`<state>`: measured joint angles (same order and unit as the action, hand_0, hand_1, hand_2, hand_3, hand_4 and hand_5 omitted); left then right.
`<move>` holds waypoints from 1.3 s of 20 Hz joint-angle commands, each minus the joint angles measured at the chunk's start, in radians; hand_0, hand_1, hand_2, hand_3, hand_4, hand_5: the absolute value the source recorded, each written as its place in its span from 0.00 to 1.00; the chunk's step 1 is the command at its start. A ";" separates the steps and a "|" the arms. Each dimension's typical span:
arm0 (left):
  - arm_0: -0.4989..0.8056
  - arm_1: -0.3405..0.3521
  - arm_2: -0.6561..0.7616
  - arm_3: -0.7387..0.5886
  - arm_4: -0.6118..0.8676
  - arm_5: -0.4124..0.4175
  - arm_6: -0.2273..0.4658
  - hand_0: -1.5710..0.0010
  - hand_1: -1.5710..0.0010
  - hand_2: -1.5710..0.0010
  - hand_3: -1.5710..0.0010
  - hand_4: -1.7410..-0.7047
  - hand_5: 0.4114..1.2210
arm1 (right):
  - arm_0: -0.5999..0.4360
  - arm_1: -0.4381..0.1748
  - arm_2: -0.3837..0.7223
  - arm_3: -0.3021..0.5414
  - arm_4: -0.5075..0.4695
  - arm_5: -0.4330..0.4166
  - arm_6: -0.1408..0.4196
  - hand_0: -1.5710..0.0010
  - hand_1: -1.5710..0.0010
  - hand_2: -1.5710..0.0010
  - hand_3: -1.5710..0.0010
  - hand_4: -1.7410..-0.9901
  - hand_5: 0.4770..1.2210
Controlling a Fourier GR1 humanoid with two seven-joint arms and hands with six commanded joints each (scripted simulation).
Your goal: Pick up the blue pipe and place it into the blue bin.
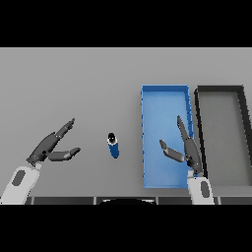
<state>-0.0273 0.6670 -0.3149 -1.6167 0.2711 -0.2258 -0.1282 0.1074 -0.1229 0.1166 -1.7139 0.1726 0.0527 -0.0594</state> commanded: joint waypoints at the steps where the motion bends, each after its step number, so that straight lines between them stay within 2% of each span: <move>1: 0.004 -0.002 -0.015 -0.016 0.007 -0.015 0.011 1.00 1.00 1.00 1.00 0.61 0.15 | 0.003 0.005 0.007 0.003 0.005 -0.001 -0.001 1.00 1.00 1.00 1.00 0.72 0.18; 4: 0.015 -0.030 -0.080 -0.075 -0.010 -0.037 0.042 1.00 1.00 1.00 1.00 0.56 0.11 | 0.019 0.001 0.013 -0.014 0.008 0.006 -0.007 1.00 1.00 1.00 1.00 0.71 0.18; 5: 0.024 -0.047 -0.104 -0.081 -0.043 -0.027 0.034 1.00 1.00 1.00 1.00 0.55 0.10 | 0.022 -0.003 0.007 -0.017 0.004 0.005 -0.008 1.00 1.00 1.00 1.00 0.71 0.18; 7: 0.002 -0.089 -0.141 -0.081 -0.087 -0.003 0.068 1.00 1.00 1.00 1.00 0.55 0.08 | 0.025 0.004 0.013 -0.031 0.006 0.003 0.010 1.00 1.00 1.00 1.00 0.70 0.19; 9: 0.009 -0.108 -0.156 -0.067 -0.124 0.010 0.035 1.00 1.00 1.00 1.00 0.54 0.07 | 0.026 0.011 0.018 -0.025 0.011 -0.001 0.010 1.00 1.00 1.00 1.00 0.69 0.19; 11: -0.017 -0.165 -0.183 -0.040 -0.143 0.026 0.067 1.00 1.00 1.00 1.00 0.53 0.06 | 0.038 0.014 0.019 -0.042 0.004 0.002 0.014 1.00 1.00 1.00 1.00 0.68 0.19; 13: -0.026 -0.200 -0.200 -0.016 -0.154 0.028 0.062 1.00 1.00 1.00 1.00 0.52 0.07 | 0.059 0.013 0.026 -0.060 0.015 -0.002 0.004 1.00 1.00 1.00 1.00 0.68 0.20; 15: -0.062 -0.246 -0.213 0.055 -0.165 0.024 0.097 1.00 1.00 1.00 1.00 0.53 0.07 | 0.043 0.013 0.013 -0.039 0.007 -0.005 0.018 1.00 1.00 1.00 1.00 0.68 0.19; 18: -0.099 -0.310 -0.220 0.127 -0.168 0.021 0.075 1.00 1.00 1.00 1.00 0.54 0.07 | 0.055 0.007 0.015 -0.052 0.015 -0.007 0.013 1.00 1.00 1.00 1.00 0.70 0.18; 22: -0.158 -0.358 -0.247 0.200 -0.228 0.031 0.056 1.00 1.00 1.00 1.00 0.59 0.06 | 0.056 0.004 0.007 -0.049 0.005 -0.003 0.007 1.00 1.00 1.00 1.00 0.72 0.17; 24: -0.170 -0.399 -0.246 0.229 -0.200 0.013 0.035 1.00 1.00 1.00 1.00 0.55 0.10 | 0.042 0.009 0.006 -0.039 0.000 -0.002 0.025 1.00 1.00 1.00 1.00 0.72 0.18; 26: -0.181 -0.420 -0.239 0.253 -0.191 0.012 0.012 1.00 1.00 1.00 1.00 0.51 0.15 | 0.059 0.016 0.011 -0.041 -0.002 0.000 0.003 1.00 1.00 1.00 1.00 0.71 0.17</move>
<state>-0.2089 0.2471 -0.5534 -1.3638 0.0805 -0.2133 -0.1148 0.1666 -0.1071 0.1275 -1.7544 0.1708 0.0528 -0.0573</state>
